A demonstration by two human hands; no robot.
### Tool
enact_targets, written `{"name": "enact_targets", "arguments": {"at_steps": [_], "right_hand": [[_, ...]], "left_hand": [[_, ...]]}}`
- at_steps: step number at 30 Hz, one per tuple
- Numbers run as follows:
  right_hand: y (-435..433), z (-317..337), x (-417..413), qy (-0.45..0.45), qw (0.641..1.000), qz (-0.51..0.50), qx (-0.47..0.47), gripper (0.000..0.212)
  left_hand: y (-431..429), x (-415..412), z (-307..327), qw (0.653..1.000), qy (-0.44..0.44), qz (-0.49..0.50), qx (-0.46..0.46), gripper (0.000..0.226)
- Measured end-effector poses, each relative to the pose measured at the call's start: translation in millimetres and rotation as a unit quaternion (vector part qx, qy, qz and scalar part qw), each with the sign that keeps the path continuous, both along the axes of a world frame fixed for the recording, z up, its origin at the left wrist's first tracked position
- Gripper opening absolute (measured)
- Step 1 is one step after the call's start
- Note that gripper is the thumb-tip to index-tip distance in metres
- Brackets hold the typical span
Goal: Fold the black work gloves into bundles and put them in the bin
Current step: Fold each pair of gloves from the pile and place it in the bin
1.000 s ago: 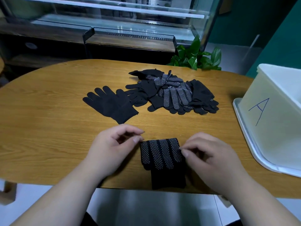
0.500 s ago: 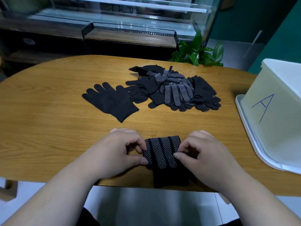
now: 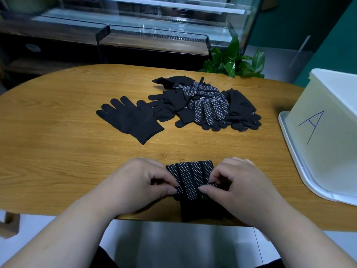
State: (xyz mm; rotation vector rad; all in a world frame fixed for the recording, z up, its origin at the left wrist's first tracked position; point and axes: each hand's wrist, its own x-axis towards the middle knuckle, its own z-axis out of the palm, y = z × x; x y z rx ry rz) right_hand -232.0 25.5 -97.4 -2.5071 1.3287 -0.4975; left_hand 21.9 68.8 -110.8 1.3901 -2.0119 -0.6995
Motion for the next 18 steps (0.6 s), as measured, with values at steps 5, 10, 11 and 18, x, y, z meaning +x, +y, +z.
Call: {"name": "enact_targets", "arguments": {"at_steps": [5, 10, 11, 18], "right_hand": [[1.7, 0.4, 2.2, 0.0, 1.0, 0.005, -0.019, 0.04], [1.3, 1.3, 5.7, 0.011, 0.999, -0.01, -0.029, 0.056], [1.1, 1.0, 7.9, 0.016, 0.999, -0.014, -0.036, 0.057], [1.2, 0.7, 14.4, 0.047, 0.998, -0.018, -0.028, 0.055]], "left_hand": [[1.2, -3.6, 2.8, 1.0, -0.017, 0.003, -0.002, 0.017], [1.7, -4.4, 3.0, 0.998, -0.038, -0.002, -0.04, 0.016], [1.1, -4.5, 1.7, 0.997, -0.048, -0.007, -0.054, 0.019], [-1.8, -4.3, -2.4, 0.994, -0.057, 0.005, -0.092, 0.024]]}}
